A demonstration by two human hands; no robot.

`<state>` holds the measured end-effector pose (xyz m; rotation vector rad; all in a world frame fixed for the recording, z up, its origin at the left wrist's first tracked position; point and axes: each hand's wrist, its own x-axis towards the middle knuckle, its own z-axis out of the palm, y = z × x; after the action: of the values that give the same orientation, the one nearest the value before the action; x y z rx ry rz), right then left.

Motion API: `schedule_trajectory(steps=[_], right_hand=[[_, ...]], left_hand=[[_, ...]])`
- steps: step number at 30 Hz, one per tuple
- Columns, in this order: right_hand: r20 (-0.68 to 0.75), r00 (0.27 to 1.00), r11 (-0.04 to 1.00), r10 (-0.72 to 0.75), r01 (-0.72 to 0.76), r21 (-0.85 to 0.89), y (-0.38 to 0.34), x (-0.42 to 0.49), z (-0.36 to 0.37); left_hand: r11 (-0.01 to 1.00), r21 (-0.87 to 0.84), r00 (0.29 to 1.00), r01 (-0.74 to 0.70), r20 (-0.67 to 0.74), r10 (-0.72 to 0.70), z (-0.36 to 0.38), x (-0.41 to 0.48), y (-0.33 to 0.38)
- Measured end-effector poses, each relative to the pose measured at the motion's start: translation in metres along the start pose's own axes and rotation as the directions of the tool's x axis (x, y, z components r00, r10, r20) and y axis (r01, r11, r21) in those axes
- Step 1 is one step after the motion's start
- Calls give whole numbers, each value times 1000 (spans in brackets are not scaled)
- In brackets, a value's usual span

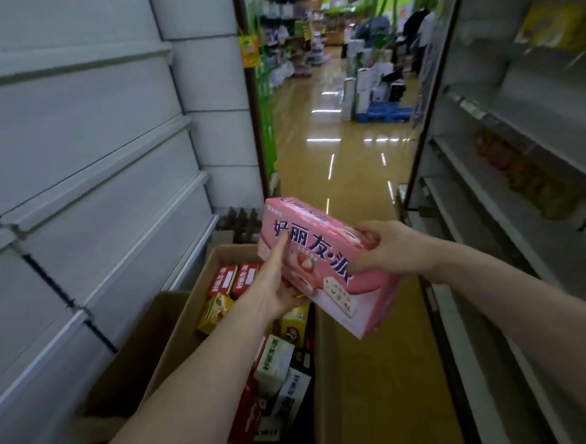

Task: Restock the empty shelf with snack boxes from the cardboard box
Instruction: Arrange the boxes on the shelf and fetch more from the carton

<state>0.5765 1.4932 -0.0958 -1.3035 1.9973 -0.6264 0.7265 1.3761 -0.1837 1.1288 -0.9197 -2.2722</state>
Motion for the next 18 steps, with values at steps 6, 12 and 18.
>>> schedule_trajectory(steps=[6,12,18], right_hand=[[-27,996,997,80,-80,2,19,-40,-49],[-312,944,992,111,-123,-20,35,-75,-117],[-506,860,993,60,-101,-54,61,-114,-179]], left_hand=[[991,-128,991,-48,118,63,58,6,4],[996,-58,985,-72,153,80,152,10,8],[991,-2,947,-133,295,128,248,15,15]])
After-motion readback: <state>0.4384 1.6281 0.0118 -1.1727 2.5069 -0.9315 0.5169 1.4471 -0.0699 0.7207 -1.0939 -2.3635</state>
